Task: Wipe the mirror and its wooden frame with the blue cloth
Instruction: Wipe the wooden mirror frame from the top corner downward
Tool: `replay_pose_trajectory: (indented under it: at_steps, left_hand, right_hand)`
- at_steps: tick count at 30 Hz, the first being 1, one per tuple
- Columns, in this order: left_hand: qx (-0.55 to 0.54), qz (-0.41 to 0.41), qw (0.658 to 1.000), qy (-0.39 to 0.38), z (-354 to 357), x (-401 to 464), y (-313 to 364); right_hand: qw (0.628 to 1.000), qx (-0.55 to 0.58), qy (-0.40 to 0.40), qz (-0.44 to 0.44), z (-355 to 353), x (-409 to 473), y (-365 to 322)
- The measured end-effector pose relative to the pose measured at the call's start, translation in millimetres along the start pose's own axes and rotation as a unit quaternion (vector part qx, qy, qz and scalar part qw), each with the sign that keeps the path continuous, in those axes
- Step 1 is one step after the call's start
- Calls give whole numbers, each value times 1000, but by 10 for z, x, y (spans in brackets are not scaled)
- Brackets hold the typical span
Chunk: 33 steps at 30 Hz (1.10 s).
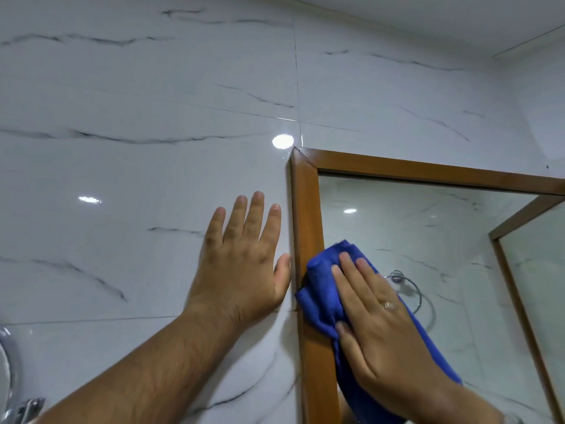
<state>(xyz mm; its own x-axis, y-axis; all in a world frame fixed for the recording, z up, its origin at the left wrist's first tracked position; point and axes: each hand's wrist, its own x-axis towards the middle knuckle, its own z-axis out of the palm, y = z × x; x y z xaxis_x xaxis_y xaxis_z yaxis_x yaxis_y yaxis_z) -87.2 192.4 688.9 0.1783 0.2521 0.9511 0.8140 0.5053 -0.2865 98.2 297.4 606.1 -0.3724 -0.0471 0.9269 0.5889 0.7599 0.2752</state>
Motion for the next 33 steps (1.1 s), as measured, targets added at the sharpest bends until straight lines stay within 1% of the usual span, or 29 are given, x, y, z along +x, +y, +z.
replay_pose_trajectory:
  at_steps: [2, 5, 8, 10, 13, 15, 17, 19, 21, 22, 23, 26, 28, 30, 33]
  left_hand:
    - [4, 2, 1000, -2, -1, 4, 1]
    - [2, -2, 1000, 0, 3, -4, 10]
    - [-4, -1, 1000, 8, 11, -15, -2]
    - [-8, 0, 1000, 13, 7, -24, -7]
    - [-6, 1, 1000, 9, 6, -22, -1]
    - [-3, -1, 1000, 8, 13, -32, -3]
    - [-1, 0, 1000, 12, 9, -24, -5]
    - [-4, 0, 1000, 13, 2, -29, 0]
    - [-8, 0, 1000, 10, -2, -16, 5]
    - [-10, -1, 1000, 7, -2, -19, 8]
    - [-10, -2, 1000, 4, 2, -17, 8]
    - [-9, -3, 1000, 7, 18, -11, 5]
    - [-9, -3, 1000, 10, 23, -5, -9]
    - [-10, -4, 1000, 15, 28, 0, -13]
    - [-9, -2, 1000, 16, 25, -3, -13]
  right_hand:
    - [1000, 3, 9, 2, -100, 352, 94]
    - [998, 6, 44, 46, -284, 1063, 207]
    - [996, 8, 62, 63, -294, 1236, 186]
    - [995, 39, 71, 55, -212, 948, 112]
    - [996, 60, 53, 35, 32, 145, -35]
    - [999, 6, 37, -15, 225, -475, -135]
    - [996, -72, 0, -52, 298, -880, -181]
    - [990, -90, -36, -103, 209, -933, -63]
    - [986, -69, -49, -144, 42, -634, 78]
    - [988, -50, -44, -139, -32, -393, 154]
    - [993, -31, -31, -110, -90, -84, 217]
    - [999, 9, 36, 7, -272, 912, 282]
    - [998, 4, 58, 32, -356, 1354, 319]
    - [996, 6, 76, 43, -343, 1473, 337]
    - [993, 26, 97, 61, -212, 1132, 203]
